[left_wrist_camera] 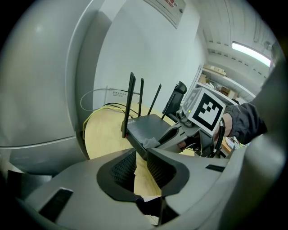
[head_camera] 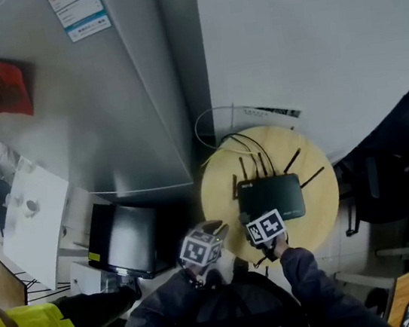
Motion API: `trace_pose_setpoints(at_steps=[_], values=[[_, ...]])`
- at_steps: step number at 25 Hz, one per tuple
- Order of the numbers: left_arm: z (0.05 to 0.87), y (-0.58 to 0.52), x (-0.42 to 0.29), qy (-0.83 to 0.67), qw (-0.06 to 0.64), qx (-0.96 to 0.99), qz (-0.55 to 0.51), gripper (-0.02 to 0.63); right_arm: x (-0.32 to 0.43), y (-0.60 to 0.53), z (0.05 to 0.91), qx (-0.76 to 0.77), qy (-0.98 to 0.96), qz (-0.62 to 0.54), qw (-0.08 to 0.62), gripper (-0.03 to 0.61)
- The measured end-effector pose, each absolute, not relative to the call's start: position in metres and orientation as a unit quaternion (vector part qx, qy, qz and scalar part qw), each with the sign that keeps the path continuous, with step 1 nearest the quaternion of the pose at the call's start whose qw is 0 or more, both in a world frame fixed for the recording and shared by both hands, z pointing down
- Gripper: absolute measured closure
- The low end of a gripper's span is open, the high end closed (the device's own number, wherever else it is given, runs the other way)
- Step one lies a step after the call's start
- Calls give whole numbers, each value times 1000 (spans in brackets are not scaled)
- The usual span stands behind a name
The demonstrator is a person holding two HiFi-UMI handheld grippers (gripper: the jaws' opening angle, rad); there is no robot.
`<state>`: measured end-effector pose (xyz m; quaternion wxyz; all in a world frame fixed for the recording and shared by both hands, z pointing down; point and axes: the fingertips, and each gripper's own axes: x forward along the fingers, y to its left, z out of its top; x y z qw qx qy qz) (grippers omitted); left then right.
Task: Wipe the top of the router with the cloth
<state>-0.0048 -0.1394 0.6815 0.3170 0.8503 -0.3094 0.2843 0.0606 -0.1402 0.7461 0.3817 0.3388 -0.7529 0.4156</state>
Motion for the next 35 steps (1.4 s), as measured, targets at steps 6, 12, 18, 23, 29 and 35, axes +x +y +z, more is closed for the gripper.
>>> trace_pose_setpoints(at_steps=[6, 12, 18, 23, 29, 35], values=[[686, -134, -12, -310, 319, 848, 288, 554, 108, -138, 751, 366, -731, 430, 383, 499], [686, -134, 2, -298, 314, 854, 288, 554, 164, -133, 753, 401, -706, 453, 368, 498], [678, -136, 15, -294, 309, 859, 282, 554, 212, -127, 756, 424, -692, 466, 354, 497], [681, -136, 16, -300, 310, 855, 287, 554, 229, -123, 759, 418, -700, 477, 328, 499], [680, -132, 20, -300, 313, 853, 291, 554, 242, -130, 738, 380, -738, 518, 206, 497], [672, -138, 36, -300, 341, 850, 267, 554, 316, -159, 737, 391, -735, 534, 148, 497]])
